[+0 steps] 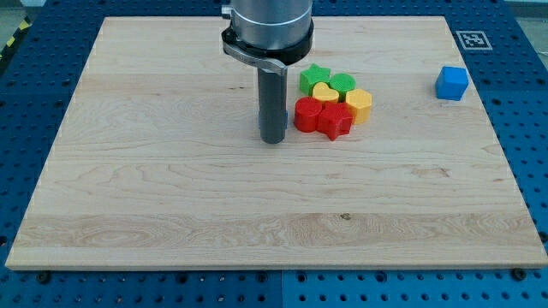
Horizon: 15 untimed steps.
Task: Push the blue triangle to the top left side of the red circle
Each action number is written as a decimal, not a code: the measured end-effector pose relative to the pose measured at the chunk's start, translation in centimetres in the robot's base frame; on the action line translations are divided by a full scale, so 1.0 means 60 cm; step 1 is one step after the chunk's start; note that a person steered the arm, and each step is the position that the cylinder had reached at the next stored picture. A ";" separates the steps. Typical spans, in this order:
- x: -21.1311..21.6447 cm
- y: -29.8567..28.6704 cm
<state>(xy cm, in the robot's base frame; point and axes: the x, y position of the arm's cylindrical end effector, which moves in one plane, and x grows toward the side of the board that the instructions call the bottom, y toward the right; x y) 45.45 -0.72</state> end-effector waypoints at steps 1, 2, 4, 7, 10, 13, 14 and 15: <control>0.010 -0.005; 0.027 -0.042; 0.026 -0.042; 0.010 -0.025; -0.040 0.004; -0.095 -0.050; -0.101 -0.050; -0.101 -0.031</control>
<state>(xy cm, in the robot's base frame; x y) 39.39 -2.58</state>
